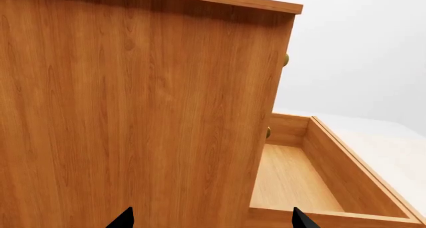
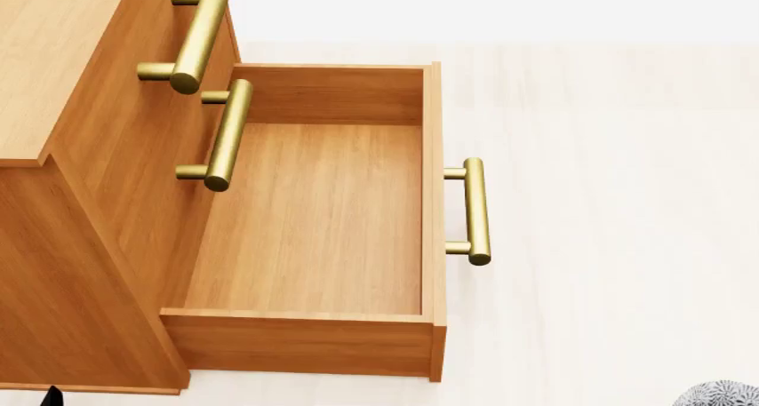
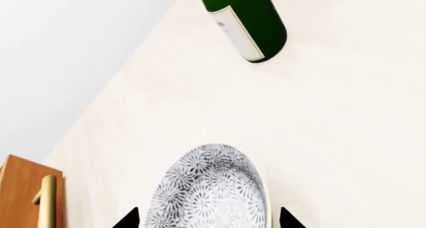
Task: Put the bowl in the bottom drawer of the cabinet and close it.
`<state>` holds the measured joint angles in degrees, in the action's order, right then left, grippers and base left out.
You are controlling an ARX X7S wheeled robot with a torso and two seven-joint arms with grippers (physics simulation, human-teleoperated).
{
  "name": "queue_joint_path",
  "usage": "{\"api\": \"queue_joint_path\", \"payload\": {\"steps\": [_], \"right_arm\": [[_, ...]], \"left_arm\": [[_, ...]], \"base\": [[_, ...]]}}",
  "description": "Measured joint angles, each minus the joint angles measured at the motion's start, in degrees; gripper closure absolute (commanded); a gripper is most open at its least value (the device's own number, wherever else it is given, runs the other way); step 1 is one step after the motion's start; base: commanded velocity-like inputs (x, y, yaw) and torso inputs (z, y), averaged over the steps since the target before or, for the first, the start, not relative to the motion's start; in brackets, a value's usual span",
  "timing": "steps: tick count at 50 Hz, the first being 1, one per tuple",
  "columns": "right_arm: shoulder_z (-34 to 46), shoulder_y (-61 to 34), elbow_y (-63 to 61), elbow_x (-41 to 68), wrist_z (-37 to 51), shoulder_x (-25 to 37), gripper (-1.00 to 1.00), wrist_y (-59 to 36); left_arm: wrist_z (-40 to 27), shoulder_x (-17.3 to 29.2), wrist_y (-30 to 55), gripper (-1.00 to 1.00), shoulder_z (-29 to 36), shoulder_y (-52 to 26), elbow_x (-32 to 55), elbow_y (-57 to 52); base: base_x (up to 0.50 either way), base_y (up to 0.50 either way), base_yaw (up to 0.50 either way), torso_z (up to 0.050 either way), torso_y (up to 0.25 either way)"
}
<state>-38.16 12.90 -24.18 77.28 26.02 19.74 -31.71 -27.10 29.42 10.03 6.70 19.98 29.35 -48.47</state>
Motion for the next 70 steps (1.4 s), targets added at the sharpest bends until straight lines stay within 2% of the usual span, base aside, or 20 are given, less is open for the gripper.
{"api": "queue_joint_path", "payload": {"steps": [70], "right_arm": [[6.9, -6.84, 11.15, -6.54, -2.52, -0.64, -1.0, 2.08]], "left_arm": [[-0.66, 0.83, -1.21, -1.0, 0.49, 0.05, 0.3, 0.87]], "base": [[0.0, 0.0, 0.0, 0.0, 0.0]]}}
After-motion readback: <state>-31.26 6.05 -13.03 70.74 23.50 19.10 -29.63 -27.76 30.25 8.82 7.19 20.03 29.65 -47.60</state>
